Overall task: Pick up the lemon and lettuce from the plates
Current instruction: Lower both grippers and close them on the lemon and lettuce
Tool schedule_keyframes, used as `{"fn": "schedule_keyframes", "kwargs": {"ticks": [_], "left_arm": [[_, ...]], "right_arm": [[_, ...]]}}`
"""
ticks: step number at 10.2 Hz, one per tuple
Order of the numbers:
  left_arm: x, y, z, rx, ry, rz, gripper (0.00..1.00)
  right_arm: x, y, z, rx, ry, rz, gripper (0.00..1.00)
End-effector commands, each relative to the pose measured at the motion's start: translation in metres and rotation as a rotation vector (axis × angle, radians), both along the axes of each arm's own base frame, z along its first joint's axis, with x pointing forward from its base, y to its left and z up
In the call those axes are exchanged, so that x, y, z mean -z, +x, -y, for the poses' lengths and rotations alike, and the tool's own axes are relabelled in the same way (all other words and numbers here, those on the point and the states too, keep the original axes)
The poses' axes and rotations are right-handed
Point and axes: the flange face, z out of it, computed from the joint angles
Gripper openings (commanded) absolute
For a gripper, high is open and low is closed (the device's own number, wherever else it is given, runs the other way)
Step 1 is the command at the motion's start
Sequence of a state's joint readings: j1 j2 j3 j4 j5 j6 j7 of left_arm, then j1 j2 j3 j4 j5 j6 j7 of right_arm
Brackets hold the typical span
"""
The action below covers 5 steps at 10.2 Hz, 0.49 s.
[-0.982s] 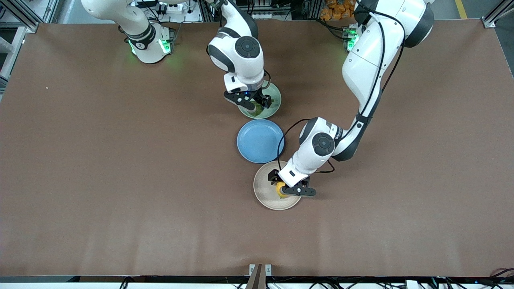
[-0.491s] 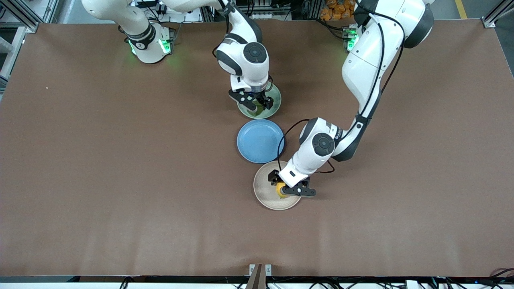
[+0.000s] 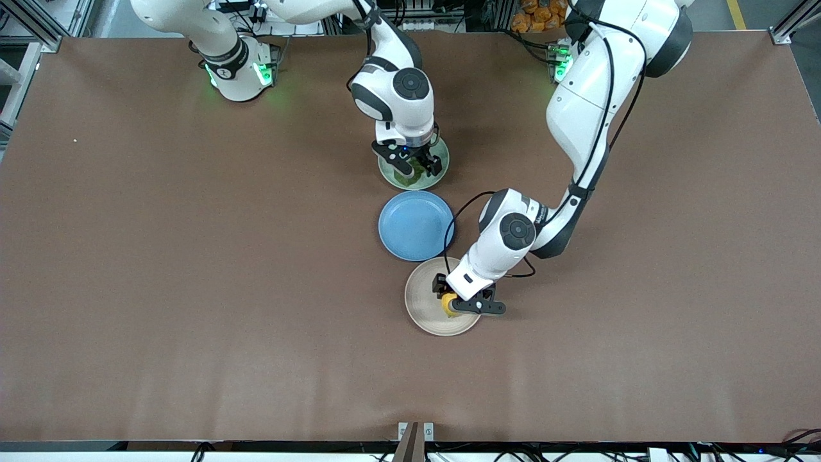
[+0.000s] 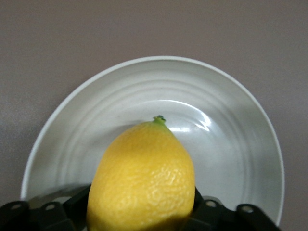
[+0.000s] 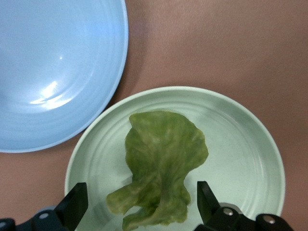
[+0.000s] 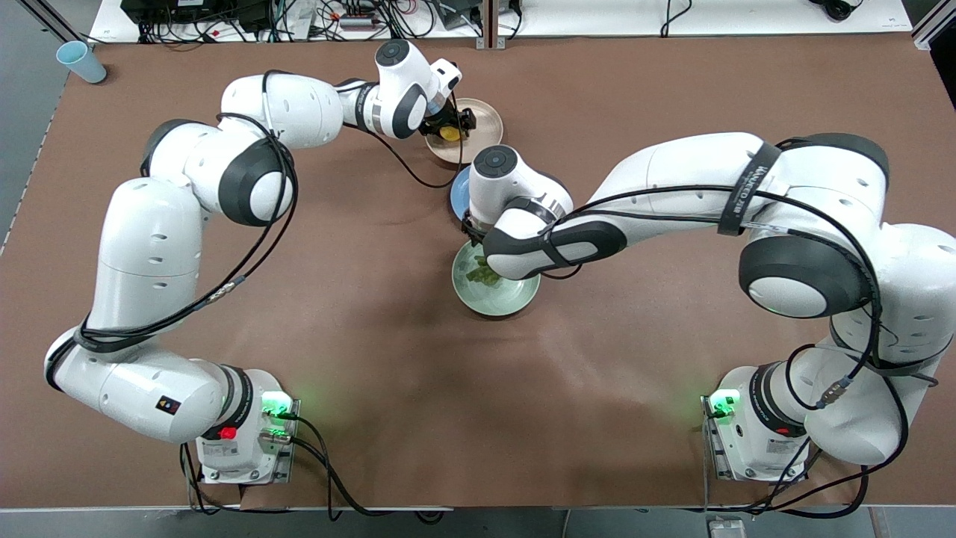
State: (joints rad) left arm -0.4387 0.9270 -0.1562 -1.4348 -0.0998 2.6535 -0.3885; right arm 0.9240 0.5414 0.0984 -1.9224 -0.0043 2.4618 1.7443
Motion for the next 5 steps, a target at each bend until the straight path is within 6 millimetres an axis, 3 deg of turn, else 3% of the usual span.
{"fn": "schedule_keyframes", "kwargs": {"ticks": [1,5], "left_arm": [[-0.002,0.003,0.004,-0.021,-0.023,0.007,0.53],[-0.025,0.005,-0.001,-0.008,0.006,-0.046,0.5]], "right_arm": [[0.01,-0.003,-0.003,0.031,-0.001,-0.007,1.0],[0.02,-0.008,-0.005,0.039,-0.009,-0.013,1.0]]}}
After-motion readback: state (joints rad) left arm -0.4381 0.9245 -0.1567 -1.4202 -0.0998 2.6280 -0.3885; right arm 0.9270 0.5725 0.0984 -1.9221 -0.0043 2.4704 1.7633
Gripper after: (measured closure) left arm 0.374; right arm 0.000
